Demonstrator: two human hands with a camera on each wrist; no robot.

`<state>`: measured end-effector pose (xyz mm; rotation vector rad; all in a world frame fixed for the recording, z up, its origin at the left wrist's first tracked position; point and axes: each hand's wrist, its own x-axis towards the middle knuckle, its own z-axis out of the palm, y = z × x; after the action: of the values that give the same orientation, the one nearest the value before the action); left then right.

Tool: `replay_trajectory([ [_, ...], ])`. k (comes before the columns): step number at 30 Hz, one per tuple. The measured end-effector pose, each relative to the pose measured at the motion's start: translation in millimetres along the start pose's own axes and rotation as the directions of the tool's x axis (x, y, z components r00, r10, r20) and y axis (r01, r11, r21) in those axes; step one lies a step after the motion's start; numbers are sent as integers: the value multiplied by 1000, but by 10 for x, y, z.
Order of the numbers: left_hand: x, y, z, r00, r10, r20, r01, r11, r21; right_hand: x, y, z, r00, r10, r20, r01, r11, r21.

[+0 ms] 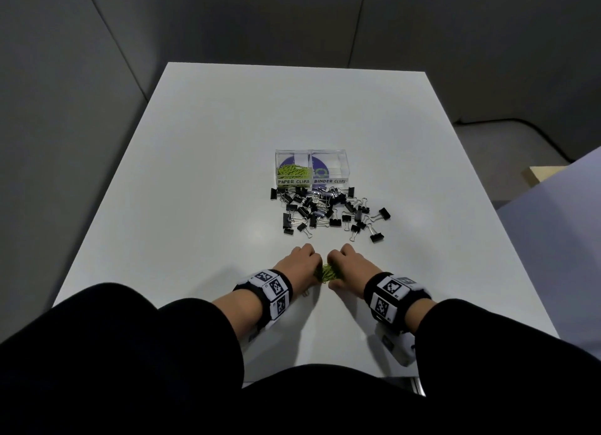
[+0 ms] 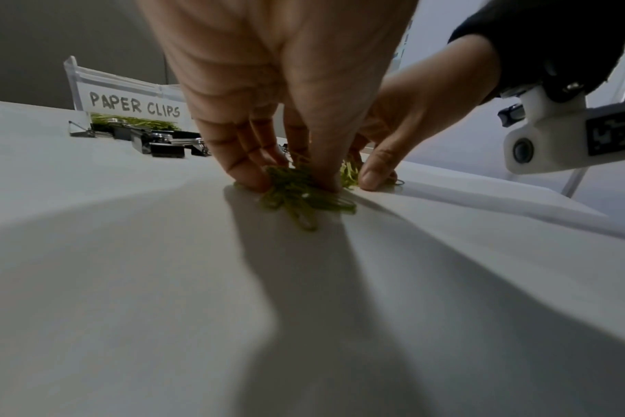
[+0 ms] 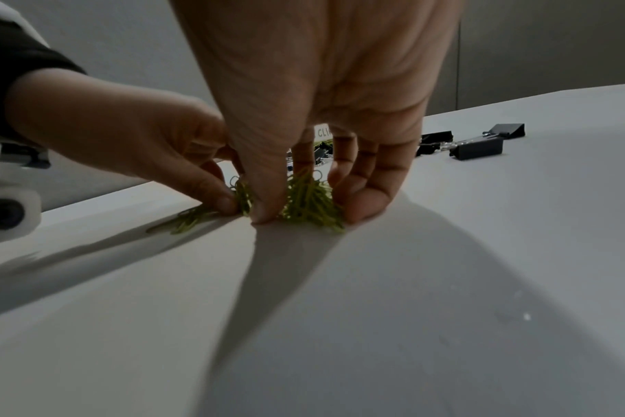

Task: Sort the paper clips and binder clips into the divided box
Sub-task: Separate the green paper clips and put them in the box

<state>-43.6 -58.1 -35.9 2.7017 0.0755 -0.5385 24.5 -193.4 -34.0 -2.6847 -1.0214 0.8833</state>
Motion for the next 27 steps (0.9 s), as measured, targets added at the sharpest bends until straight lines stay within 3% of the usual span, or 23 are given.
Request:
replay_trajectory([
  [15, 125, -11, -150, 994, -64, 86, 71, 995, -69, 52, -112, -103, 1000, -21, -11, 20, 994, -105],
  [20, 112, -36, -162, 995, -42, 95, 46, 998, -34, 91, -56, -100, 999, -45, -13, 42, 987, -156],
  [27, 108, -85, -229, 998, 30, 56, -30, 1000, -8, 148, 33, -188, 998, -57, -25, 56, 996, -70],
])
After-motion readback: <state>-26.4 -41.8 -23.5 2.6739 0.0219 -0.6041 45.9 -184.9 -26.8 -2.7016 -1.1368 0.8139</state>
